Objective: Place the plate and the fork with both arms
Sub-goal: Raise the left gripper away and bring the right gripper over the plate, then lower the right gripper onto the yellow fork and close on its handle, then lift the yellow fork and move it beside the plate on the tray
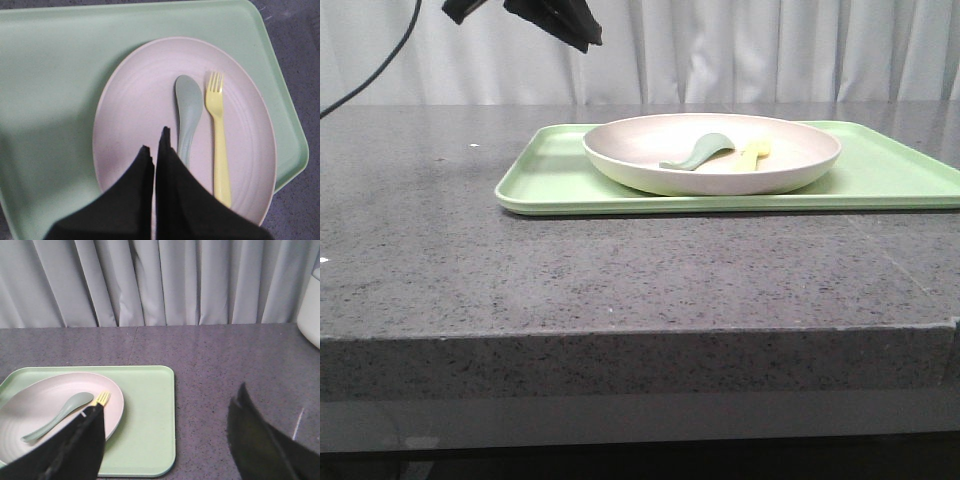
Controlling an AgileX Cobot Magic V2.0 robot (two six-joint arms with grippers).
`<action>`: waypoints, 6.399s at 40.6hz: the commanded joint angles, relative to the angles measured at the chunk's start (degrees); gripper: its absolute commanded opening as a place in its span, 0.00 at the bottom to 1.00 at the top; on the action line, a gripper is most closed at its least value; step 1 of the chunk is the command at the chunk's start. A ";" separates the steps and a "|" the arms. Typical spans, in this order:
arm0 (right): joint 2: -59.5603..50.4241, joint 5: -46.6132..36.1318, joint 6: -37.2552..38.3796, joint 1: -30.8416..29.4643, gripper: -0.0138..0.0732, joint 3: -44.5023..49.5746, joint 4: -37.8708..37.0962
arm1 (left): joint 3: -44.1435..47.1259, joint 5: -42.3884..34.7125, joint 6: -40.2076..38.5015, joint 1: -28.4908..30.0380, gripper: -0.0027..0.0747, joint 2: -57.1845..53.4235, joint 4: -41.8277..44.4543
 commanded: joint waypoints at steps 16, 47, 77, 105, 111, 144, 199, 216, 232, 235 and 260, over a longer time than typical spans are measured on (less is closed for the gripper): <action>0.60 -4.32 -0.68 -0.11 0.77 -1.98 -0.52 | 15.36 -16.51 -1.35 0.11 0.01 -19.01 19.24; 0.60 -1.58 -0.68 -0.11 0.77 -1.98 -0.52 | 73.35 -57.05 -1.35 0.11 0.01 -64.05 23.59; 7.43 7.09 -0.63 -0.05 0.77 -8.81 1.41 | 86.91 -61.24 -1.35 0.11 0.01 -83.38 23.59; 51.64 23.83 17.26 20.20 0.77 -38.10 -7.81 | 86.91 -61.24 -1.35 0.11 0.01 -83.38 23.59; 58.30 25.56 27.14 22.69 0.77 -43.51 -11.10 | 86.91 -61.24 -1.35 0.11 0.01 -83.38 23.59; 79.90 38.23 29.97 22.73 0.77 -62.75 -10.49 | 86.91 -61.24 -1.35 0.11 0.01 -83.38 23.59; 83.02 38.72 30.03 22.60 0.41 -62.70 -10.45 | 86.91 -61.24 -1.35 0.11 0.01 -83.38 23.59; 82.96 38.69 30.03 22.60 0.31 -62.70 -10.45 | 86.91 -61.24 -1.35 0.11 0.01 -83.38 23.59; 82.80 38.68 30.03 22.60 0.31 -62.70 -10.45 | 86.91 -61.24 -1.35 0.11 0.01 -83.38 23.59; 82.53 38.68 30.03 22.60 0.31 -62.70 -10.45 | 86.91 -61.24 -1.35 0.11 0.01 -83.38 23.59; 77.43 38.09 30.03 21.80 0.31 -62.83 -11.60 | 86.91 -61.24 -1.35 0.11 0.01 -83.38 23.59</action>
